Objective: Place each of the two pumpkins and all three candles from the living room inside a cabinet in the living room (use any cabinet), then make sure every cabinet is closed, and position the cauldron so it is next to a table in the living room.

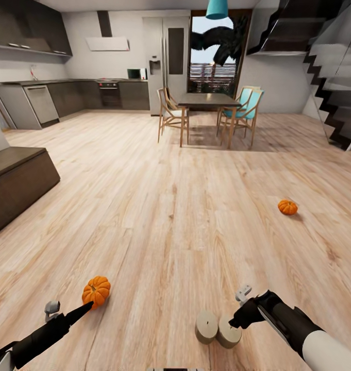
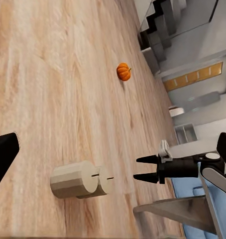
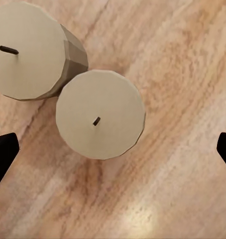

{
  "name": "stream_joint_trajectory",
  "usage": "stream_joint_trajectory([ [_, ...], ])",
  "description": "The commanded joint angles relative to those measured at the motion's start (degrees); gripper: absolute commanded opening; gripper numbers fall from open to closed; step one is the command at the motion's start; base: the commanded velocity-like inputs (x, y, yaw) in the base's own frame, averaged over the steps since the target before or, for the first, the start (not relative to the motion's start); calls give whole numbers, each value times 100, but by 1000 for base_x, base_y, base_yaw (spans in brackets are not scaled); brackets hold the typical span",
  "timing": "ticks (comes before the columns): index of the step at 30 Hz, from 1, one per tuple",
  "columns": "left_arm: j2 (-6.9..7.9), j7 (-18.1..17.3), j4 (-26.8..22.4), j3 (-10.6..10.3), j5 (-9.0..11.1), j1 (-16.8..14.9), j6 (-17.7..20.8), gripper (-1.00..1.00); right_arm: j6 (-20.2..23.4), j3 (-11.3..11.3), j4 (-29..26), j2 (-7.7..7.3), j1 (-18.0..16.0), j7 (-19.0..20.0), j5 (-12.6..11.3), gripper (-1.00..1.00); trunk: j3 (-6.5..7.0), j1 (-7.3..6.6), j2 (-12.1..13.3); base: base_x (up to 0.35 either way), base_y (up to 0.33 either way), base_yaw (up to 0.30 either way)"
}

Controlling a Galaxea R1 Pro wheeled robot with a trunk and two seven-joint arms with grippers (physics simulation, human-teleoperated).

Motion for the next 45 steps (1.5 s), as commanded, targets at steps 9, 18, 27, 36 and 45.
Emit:
stream_joint_trajectory([
  [9, 1, -12, 0, 2, 24, -1, 60, 100, -62, 76, 106, 61, -5, -1, 88, 100, -205, 22, -15, 0, 0, 0],
  [18, 1, -8, 1, 6, 24, -2, 60, 100, -83, 91, 113, 62, -5, 2, 117, 100, -360, 40, -24, 0, 0, 0],
  [27, 1, 3, 28, 17, 24, -2, 46, 100, -84, 92, 116, 84, -5, -3, 123, 100, -360, 40, -24, 53, 14, 0],
  [36, -1, 9, 43, 41, 32, -2, 23, 100, -84, 92, 122, 106, -5, -3, 136, 100, -360, 40, -24, 49, 9, 0],
  [45, -1, 17, 44, 39, 25, -2, 11, 100, -84, 92, 122, 106, -5, 2, 135, 100, -360, 40, -24, 105, 0, 0],
])
